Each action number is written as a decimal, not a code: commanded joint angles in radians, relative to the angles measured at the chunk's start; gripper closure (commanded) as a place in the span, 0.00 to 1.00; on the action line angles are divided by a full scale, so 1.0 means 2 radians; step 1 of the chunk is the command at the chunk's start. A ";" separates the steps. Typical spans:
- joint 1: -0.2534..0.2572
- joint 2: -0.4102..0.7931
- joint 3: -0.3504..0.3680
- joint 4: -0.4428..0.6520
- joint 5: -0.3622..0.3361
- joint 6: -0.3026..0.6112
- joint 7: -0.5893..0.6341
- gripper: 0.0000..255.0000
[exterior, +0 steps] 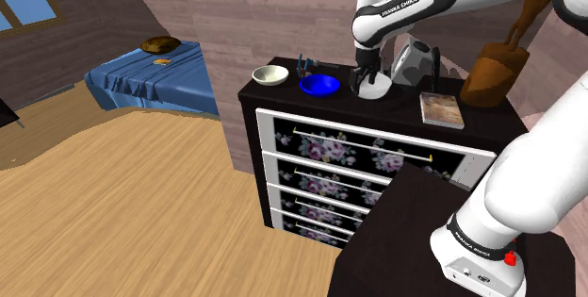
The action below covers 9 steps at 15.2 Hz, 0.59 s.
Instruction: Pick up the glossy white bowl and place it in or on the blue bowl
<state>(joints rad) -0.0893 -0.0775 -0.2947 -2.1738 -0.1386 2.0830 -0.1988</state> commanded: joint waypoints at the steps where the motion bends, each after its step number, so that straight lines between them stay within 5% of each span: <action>1: -0.005 0.035 -0.007 0.023 -0.002 0.015 -0.014 0.00; 9: -0.034 0.175 -0.023 0.139 0.003 0.052 -0.065 0.00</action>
<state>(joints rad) -0.1474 0.2380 -0.3369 -1.9248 -0.1335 2.1761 -0.3147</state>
